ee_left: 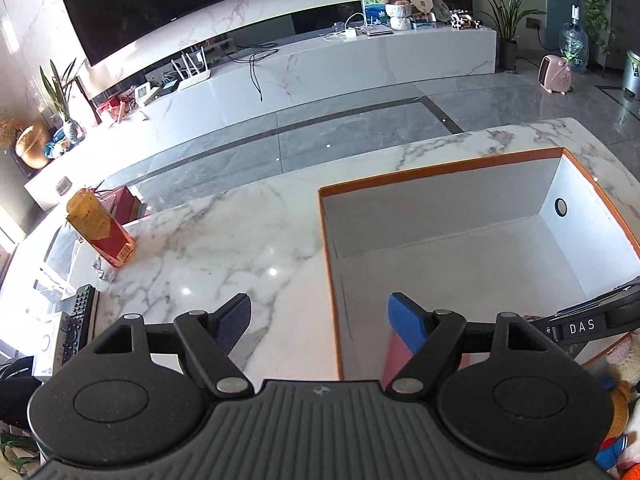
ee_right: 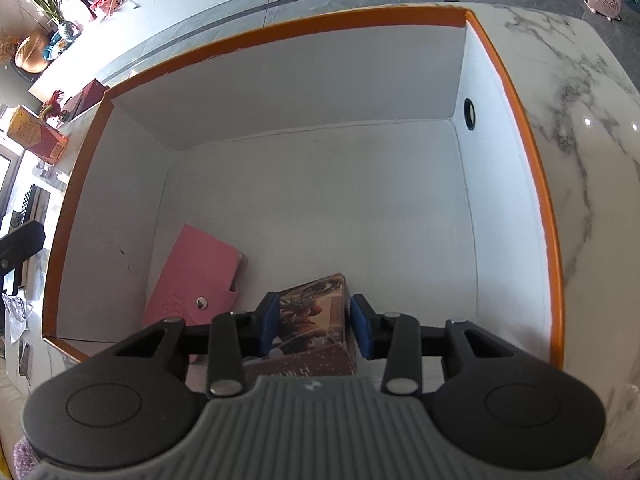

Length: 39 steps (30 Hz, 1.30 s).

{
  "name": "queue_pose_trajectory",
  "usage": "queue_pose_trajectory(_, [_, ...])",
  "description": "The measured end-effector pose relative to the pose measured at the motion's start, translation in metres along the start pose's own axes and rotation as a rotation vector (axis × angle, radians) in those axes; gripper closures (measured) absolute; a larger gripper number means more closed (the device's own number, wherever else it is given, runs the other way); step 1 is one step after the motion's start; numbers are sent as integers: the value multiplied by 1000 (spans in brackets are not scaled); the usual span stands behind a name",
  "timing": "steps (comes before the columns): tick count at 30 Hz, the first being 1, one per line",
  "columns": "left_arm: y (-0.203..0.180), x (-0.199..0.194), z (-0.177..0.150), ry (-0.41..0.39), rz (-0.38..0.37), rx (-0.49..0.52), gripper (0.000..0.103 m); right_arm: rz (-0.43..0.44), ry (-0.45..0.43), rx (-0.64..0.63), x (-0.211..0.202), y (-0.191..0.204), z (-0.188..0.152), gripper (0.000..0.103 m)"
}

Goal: Organize objects
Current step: 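Open the left tool to drop the wallet while the right tool lowers the photo-card box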

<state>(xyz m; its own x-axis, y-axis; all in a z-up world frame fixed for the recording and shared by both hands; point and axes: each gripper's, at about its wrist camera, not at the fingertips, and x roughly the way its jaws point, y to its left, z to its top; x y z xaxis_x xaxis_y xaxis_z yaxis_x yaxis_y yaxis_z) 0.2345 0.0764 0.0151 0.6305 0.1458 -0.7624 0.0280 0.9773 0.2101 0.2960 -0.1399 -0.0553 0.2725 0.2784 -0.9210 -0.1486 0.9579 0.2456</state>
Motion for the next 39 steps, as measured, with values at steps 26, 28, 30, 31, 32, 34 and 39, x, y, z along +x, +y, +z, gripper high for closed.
queue_pose_trajectory(26, [17, 25, -32, 238, -110, -118, 75, -40, -68, -72, -17, 9, -25, 50])
queue_pose_trajectory(28, [15, 25, -34, 248, -117, -117, 79, -40, -82, -97, -21, 12, -25, 51])
queue_pose_trajectory(30, [13, 25, -35, 256, -124, -114, 82, -50, -96, -112, -24, 15, -26, 51])
queue_pose_trajectory(31, [12, 25, -35, 260, -126, -113, 84, -52, -99, -119, -25, 16, -26, 51])
queue_pose_trajectory(32, [11, 25, -35, 264, -129, -112, 85, -51, -103, -124, -27, 17, -26, 51])
queue_pose_trajectory(34, [12, 25, -35, 274, -141, -119, 87, -48, -105, -126, -28, 17, -26, 51])
queue_pose_trajectory(39, [20, 28, -32, 315, -202, -182, 90, -36, -117, -120, -31, 10, -31, 51])
